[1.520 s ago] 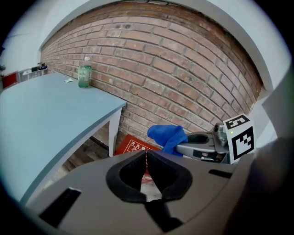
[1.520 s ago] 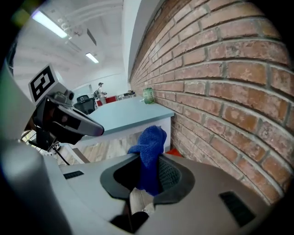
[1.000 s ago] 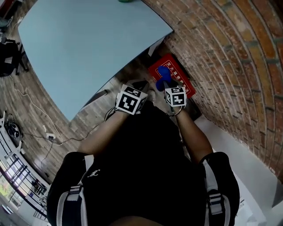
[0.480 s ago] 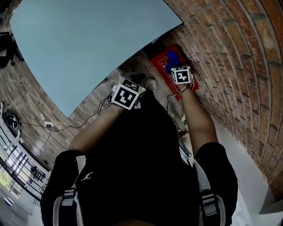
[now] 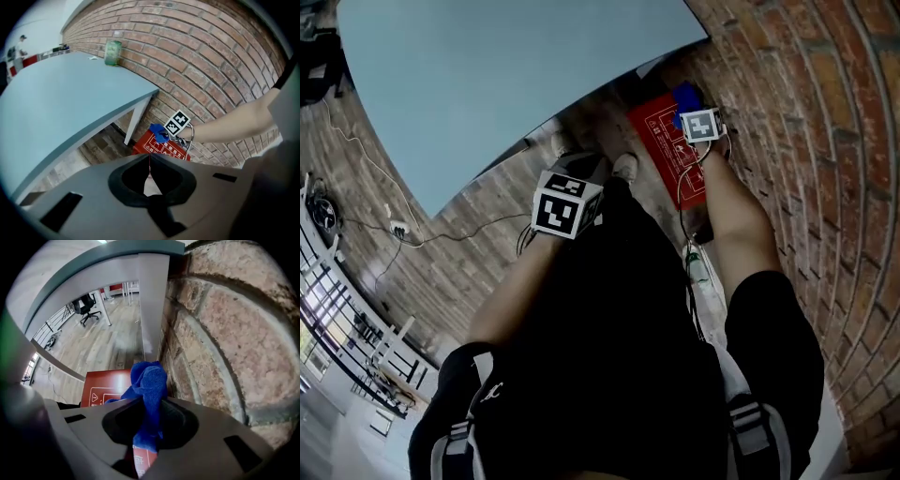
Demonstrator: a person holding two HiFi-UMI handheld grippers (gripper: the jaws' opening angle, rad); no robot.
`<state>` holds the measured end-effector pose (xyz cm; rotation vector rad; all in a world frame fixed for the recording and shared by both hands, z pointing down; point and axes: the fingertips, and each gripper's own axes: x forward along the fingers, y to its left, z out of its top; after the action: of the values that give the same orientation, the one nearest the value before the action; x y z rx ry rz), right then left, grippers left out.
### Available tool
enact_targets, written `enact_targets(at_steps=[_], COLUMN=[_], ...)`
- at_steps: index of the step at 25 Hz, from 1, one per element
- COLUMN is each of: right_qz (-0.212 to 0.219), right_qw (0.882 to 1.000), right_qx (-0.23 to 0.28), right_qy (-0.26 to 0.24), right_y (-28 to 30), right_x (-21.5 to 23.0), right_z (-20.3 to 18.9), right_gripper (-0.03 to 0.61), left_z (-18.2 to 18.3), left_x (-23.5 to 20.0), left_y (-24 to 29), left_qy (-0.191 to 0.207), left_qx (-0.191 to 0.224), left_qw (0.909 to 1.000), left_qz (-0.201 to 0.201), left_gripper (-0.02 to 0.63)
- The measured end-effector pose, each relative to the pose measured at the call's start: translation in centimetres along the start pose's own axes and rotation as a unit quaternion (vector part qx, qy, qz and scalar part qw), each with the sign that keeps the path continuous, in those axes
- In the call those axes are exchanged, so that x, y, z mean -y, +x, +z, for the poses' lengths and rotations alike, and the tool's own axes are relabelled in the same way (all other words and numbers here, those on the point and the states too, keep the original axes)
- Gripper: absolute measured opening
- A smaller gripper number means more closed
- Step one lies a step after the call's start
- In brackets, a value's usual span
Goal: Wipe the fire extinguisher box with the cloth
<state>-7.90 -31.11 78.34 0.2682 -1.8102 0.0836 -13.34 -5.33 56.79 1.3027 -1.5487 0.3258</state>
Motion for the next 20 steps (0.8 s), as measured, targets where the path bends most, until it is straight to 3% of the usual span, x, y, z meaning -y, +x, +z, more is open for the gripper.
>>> enact_targets(at_steps=[2,6,15,20], right_qz=[0.019,0.022,0.127,0.149], right_qw=[1.000,0.999,0.988,0.983], right_qx=[0.006,0.035,0.037,0.006], right_qy=[0.013,0.016,-0.074,-0.106], right_y=[0.4,0.9,0.5,0.5], right_x=[-0.7,-3.0,-14.5,-16.2], right_z=[1.3,1.2,-0.7,-2.2], right_gripper=[0.083,0.083,0.083,0.083], left_z=[0.2,-1.9,-4.9,-4.6], left_x=[-0.7,-1.7,-1.0,-1.1], left_y=[-0.4,-1.3,-1.9,-2.3], left_qy=[-0.030,-0.039,-0.019,-0.012], left_qx=[0.006,0.004,-0.016,-0.012], left_qw=[0.9995,0.9991,0.9994,0.9995], left_qz=[0.007,0.016,0.022,0.028], left_gripper=[0.011,0.011,0.011,0.011])
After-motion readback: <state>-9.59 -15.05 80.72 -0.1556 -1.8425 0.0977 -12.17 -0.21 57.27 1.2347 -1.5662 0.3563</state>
